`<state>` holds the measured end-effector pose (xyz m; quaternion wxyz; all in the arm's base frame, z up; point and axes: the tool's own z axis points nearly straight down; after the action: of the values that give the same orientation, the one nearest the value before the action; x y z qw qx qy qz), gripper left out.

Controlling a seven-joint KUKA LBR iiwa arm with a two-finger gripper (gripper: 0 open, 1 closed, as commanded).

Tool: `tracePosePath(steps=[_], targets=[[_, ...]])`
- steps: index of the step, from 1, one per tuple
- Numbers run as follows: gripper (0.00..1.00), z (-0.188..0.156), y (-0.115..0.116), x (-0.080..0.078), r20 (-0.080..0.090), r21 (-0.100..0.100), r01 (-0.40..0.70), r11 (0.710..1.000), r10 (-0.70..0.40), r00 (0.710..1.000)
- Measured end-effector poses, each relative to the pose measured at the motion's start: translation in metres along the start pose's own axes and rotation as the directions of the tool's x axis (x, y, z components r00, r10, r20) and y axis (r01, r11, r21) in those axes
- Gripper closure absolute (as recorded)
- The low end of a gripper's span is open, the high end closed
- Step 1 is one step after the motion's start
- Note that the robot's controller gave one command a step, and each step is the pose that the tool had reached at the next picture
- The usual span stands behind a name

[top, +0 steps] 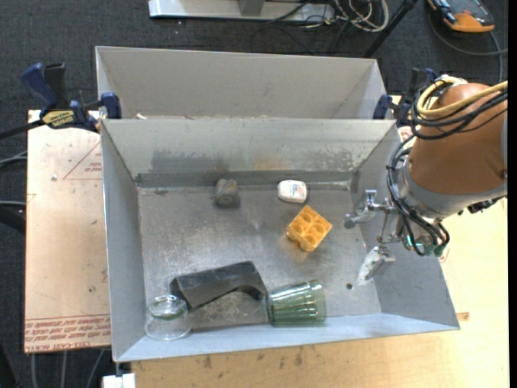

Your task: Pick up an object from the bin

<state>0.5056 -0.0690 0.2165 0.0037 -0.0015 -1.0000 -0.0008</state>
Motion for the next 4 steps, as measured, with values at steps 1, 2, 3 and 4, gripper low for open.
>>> tracePosePath(steps=[1,2,3,4], targets=[[0.00,-0.004,0.000,-0.002,0.008,0.001,0.003,1.000,-0.003,1.000],[0.00,0.062,0.000,-0.042,0.015,0.003,0.049,0.999,-0.049,0.999],[0.00,0.085,0.015,-0.062,0.001,0.000,0.023,1.000,-0.023,1.000],[0.00,0.079,0.020,-0.075,0.013,0.002,0.049,0.999,-0.049,0.999]])
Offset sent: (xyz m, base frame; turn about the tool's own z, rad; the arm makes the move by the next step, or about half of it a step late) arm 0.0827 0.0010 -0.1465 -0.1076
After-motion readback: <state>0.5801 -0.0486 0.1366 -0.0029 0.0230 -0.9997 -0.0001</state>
